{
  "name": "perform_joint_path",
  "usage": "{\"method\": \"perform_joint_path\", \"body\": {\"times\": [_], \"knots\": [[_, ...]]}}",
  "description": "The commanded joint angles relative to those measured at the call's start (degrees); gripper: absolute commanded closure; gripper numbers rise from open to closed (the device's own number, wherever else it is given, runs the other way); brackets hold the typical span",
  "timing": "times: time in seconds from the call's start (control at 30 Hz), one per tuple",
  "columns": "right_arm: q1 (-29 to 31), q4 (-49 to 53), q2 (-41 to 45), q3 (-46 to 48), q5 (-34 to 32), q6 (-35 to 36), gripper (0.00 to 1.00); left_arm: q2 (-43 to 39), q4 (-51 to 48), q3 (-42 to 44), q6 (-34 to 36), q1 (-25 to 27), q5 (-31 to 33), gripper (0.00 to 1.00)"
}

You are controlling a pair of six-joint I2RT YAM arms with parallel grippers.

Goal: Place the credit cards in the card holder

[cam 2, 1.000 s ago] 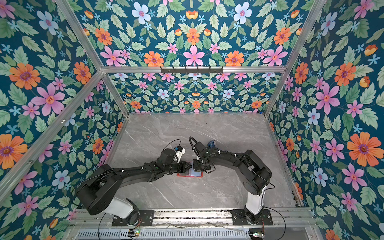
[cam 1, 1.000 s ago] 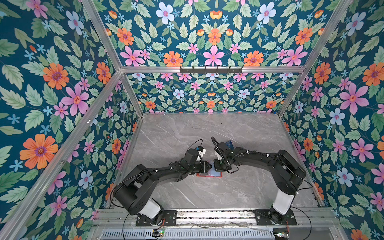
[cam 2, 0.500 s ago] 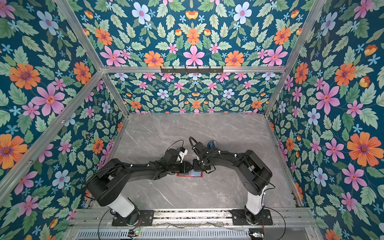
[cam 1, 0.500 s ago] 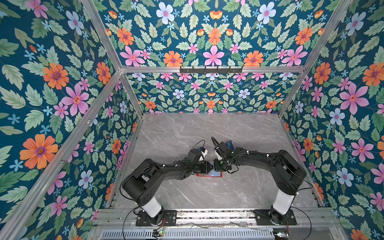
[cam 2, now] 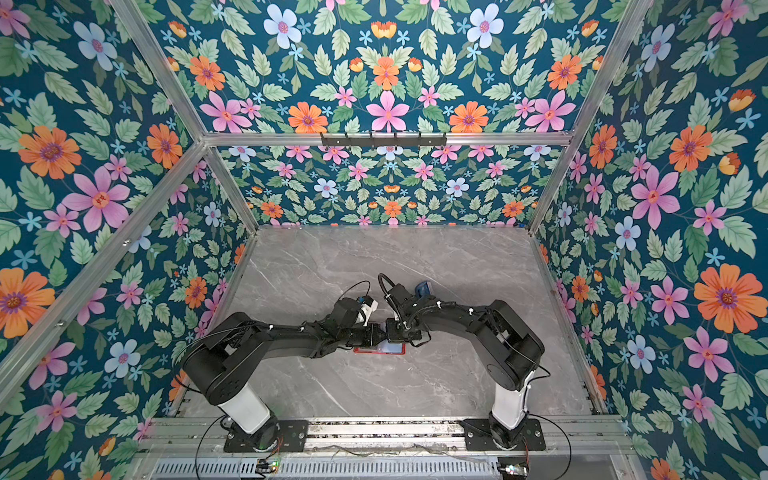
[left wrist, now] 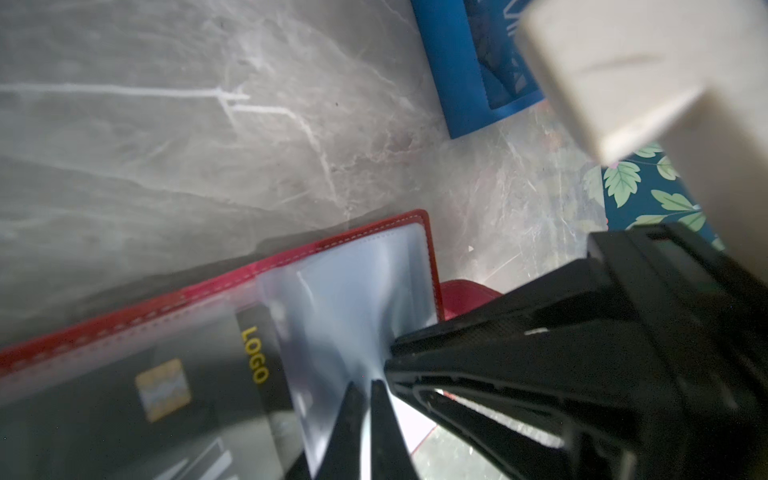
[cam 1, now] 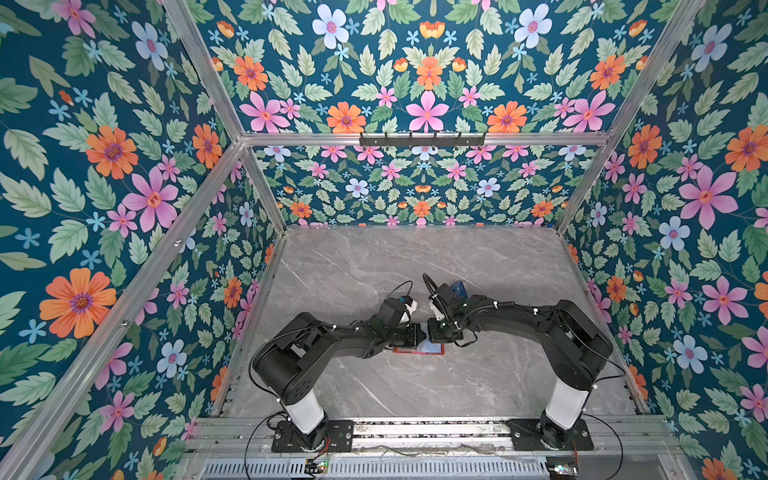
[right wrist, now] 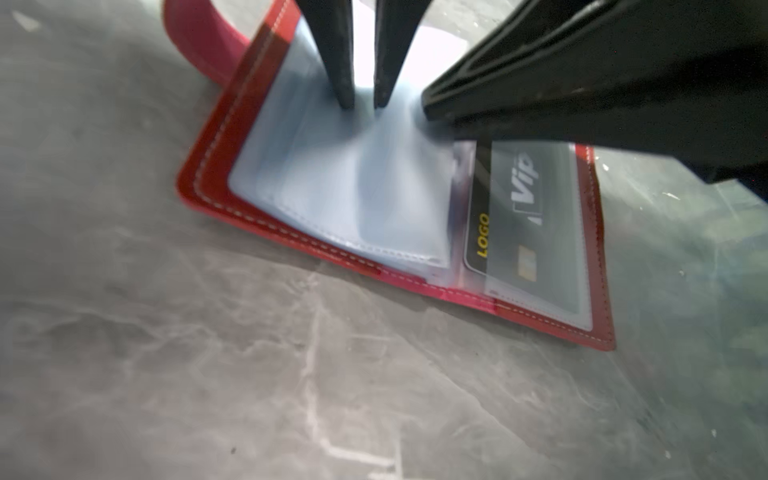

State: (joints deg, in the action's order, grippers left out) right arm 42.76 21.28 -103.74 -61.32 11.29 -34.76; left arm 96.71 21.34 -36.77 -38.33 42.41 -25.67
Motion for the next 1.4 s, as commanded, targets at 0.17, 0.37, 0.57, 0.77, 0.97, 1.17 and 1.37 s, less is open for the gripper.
{"method": "perform_joint_path", "body": {"times": [0.17,0.37,0.57,0.77,0.97,1.17,1.37], "knots": [[0.04,3.25,3.66,1.91,-6.58,-1.75,0.85,-2.48,-0.05,0.65,0.09,-0.04,1.96,1.00],[0.04,2.63,6.44,3.29,-9.35,-2.76,0.84,-3.10,-0.25,1.18,-0.08,0.02,3.10,1.00],[0.02,2.90,4.71,2.44,-7.59,-2.52,0.85,-3.06,0.80,1.44,-0.54,0.02,2.56,1.00],[0.04,2.58,2.91,1.35,-5.93,-2.24,0.86,-3.33,1.33,1.84,-0.79,-0.05,2.33,1.00],[0.03,2.75,2.54,1.11,-5.80,-2.05,0.86,-3.49,2.43,2.19,-1.22,0.01,1.68,1.00],[0.03,2.71,2.10,0.94,-5.75,-2.06,0.82,-3.59,2.82,2.46,-1.58,-0.03,1.80,1.00],[0.04,2.68,2.87,1.32,-6.53,-2.63,0.85,-4.15,2.22,2.94,-1.65,-0.04,3.09,1.00]]}}
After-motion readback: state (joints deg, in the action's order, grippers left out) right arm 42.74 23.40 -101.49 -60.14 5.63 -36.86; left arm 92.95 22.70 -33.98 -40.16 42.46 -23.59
